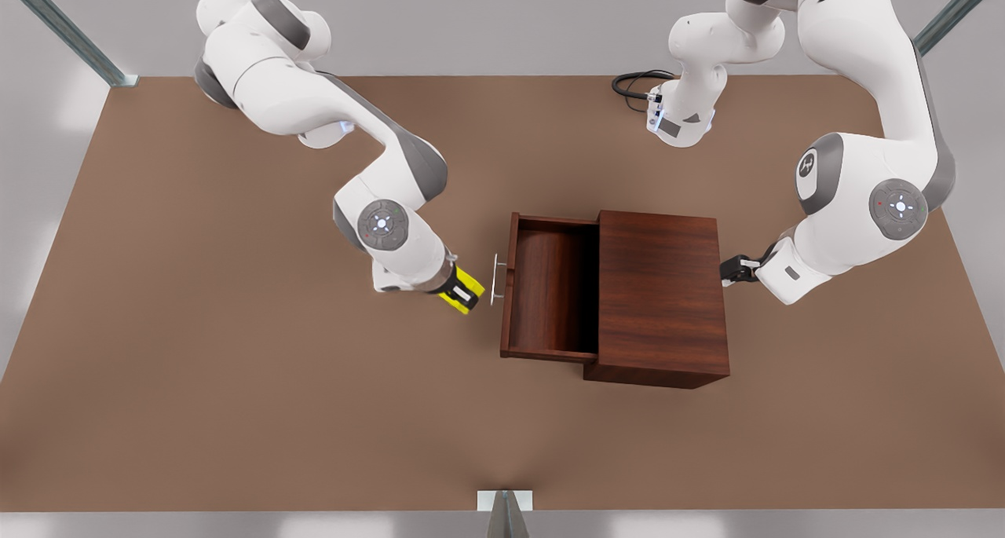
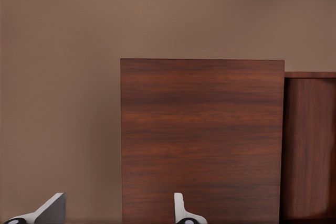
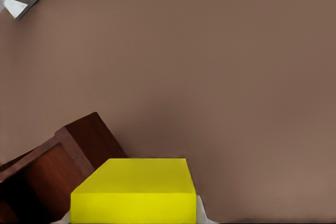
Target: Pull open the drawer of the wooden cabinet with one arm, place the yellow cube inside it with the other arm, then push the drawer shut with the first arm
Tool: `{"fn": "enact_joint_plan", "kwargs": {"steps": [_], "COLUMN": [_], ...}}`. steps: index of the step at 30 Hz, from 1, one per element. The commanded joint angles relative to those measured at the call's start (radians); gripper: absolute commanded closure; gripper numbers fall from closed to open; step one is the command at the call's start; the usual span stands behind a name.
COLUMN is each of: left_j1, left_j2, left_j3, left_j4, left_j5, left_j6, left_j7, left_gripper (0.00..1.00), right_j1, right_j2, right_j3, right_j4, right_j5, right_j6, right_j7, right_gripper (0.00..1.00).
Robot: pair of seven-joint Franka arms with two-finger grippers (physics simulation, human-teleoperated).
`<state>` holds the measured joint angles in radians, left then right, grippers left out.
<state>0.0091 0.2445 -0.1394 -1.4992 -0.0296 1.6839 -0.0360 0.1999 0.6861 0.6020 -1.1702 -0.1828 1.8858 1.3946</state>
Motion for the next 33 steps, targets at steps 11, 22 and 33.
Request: {"fn": "enact_joint_plan", "kwargs": {"steps": [11,22,33], "left_j1": [0.0,-0.188,-0.926], "left_j2": [-0.002,0.015,0.693], "left_j3": [0.0,-0.019,0.027], "left_j4": [-0.001,0.056,0.663], "left_j5": [0.002,0.005,0.361], "left_j6": [-0.004,-0.007,0.395], "left_j7": [0.005,-0.391,-1.406], "left_gripper": [0.0,0.0,0.0], "right_j1": [0.243,-0.465,-0.166], "right_j2": [0.101,-0.128,-0.163], "right_j3": [-0.093,-0.116,-0.662], "right_j4": [0.001,0.13,-0.063], "right_j5": [-0.007,-0.067,0.138], "right_j6": [0.464,-0.341,-0.211], "right_j7": [0.622,-0.572,-1.376], "right_gripper": [0.22,0.0,0.0]}}
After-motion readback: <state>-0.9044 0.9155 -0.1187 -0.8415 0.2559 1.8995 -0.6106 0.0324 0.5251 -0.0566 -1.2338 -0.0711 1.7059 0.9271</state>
